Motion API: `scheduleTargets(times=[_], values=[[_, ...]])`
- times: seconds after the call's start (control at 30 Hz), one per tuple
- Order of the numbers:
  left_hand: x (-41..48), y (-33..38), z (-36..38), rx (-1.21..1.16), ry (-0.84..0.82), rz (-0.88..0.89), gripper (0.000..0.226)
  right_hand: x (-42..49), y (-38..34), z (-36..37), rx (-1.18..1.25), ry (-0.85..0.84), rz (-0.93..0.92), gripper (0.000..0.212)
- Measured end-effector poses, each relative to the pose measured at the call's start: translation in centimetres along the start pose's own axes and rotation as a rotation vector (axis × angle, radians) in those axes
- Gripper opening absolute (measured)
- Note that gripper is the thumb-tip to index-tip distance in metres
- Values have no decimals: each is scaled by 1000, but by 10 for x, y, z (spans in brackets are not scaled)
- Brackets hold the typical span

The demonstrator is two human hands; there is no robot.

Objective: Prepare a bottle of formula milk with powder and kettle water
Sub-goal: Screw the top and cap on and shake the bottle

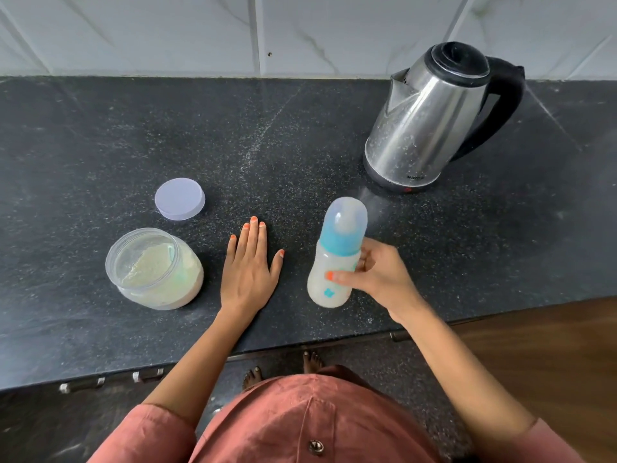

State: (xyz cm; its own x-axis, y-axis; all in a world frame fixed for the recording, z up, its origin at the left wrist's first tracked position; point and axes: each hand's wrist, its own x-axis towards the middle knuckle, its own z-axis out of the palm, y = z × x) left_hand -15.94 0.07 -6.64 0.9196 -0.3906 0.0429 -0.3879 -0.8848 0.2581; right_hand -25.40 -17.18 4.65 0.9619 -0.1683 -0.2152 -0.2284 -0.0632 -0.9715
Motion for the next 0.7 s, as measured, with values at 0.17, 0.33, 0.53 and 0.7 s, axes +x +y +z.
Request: scheduleTargets(times=[0.17,0.33,0.53,0.7], values=[[0,0,1,-11,5,3,75,14,-2,-10,494,322,-66,30],[0,0,0,-12,-1,2,75,3,5,2,152,110,53,25],[-1,0,0,-15,9,2,74,16,0,-6,644,364,39,12],[-1,0,-1,-6,4,-1,75,3,6,3,154,108,28,24]])
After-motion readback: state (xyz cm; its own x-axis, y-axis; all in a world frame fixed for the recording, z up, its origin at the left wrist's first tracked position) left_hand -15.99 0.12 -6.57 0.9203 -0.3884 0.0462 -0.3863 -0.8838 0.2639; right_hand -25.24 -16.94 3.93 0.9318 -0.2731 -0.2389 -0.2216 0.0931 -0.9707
